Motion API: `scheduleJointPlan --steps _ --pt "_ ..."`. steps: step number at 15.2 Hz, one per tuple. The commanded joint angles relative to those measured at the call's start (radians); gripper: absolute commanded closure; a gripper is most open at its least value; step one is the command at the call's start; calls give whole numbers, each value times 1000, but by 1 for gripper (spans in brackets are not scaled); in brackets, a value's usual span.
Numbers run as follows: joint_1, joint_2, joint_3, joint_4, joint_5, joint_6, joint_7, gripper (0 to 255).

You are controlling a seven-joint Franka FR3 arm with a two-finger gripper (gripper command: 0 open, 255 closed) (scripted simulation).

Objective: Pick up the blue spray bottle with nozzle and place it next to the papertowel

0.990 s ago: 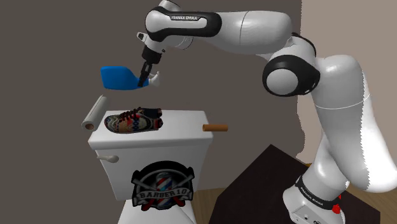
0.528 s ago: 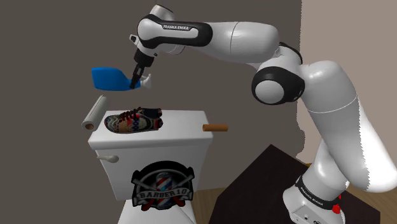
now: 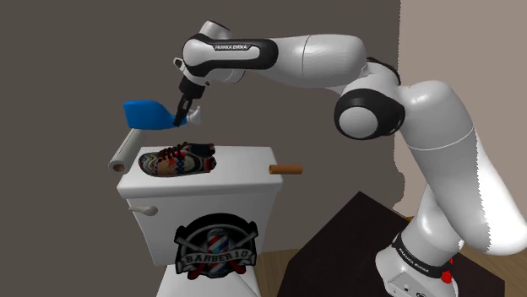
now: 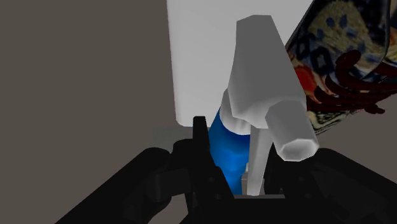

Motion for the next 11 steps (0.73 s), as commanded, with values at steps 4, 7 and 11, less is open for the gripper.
scheduleJointPlan --steps 4,7,11 --pt "-4 47 9 -58 12 83 -38 255" --pt "-5 59 16 -76 19 112 -51 255" --pt "-8 79 29 -93 26 148 -66 255"
